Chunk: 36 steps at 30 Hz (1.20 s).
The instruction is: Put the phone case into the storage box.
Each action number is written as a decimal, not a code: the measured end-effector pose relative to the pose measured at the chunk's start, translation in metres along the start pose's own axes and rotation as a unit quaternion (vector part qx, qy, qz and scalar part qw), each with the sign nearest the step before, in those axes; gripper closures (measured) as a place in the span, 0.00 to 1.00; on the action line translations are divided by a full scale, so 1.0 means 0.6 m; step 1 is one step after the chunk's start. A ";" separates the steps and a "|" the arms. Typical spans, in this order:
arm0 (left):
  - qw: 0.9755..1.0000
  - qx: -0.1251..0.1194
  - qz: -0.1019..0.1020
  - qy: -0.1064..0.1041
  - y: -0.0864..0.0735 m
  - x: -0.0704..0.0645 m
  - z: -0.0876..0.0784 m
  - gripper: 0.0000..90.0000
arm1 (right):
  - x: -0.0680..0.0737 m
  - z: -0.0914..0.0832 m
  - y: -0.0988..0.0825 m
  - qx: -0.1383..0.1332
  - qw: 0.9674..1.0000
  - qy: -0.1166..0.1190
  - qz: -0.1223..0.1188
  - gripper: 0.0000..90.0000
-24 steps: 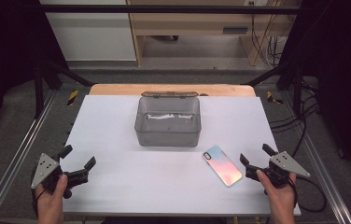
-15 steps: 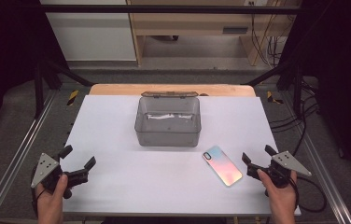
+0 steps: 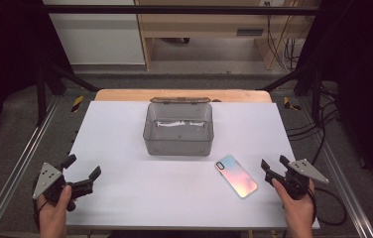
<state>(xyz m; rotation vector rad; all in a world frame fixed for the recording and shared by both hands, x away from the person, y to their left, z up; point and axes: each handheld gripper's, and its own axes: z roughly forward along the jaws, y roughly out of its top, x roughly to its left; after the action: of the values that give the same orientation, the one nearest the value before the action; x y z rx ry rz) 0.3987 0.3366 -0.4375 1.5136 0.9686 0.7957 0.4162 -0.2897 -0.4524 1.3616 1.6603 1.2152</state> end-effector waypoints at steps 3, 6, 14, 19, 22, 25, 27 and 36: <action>1.000 0.001 0.002 -0.001 0.000 -0.002 0.000 0.02 | 0.003 0.001 -0.003 0.015 1.000 0.004 -0.007 0.54; 1.000 0.003 0.005 -0.001 -0.001 -0.003 0.000 0.02 | 0.009 0.004 -0.003 0.024 1.000 0.005 -0.020 0.70; 1.000 0.003 0.004 0.000 -0.001 -0.002 -0.002 0.02 | 0.042 0.028 0.003 0.072 0.995 0.021 -0.064 0.97; 1.000 0.004 0.004 -0.003 -0.002 -0.003 -0.002 0.02 | 0.061 0.059 0.021 0.112 0.989 0.029 -0.095 1.00; 1.000 0.003 0.005 -0.004 -0.002 -0.005 -0.002 0.02 | 0.065 0.080 0.036 0.130 0.986 0.034 -0.099 1.00; 1.000 0.003 0.006 -0.005 -0.001 -0.005 -0.002 0.02 | 0.064 0.103 0.045 0.151 0.983 0.036 -0.095 1.00; 1.000 0.003 0.005 -0.004 -0.001 -0.005 -0.002 0.02 | 0.061 0.117 0.046 0.159 0.982 0.040 -0.090 1.00; 1.000 0.006 0.003 -0.003 -0.002 -0.004 -0.001 0.02 | 0.051 0.151 0.045 0.192 0.978 0.043 -0.073 1.00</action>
<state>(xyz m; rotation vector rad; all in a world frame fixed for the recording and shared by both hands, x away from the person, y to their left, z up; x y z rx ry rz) 0.3972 0.3349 -0.4387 1.5288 0.9662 0.7895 0.5004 -0.2373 -0.4572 1.3936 2.0967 0.9091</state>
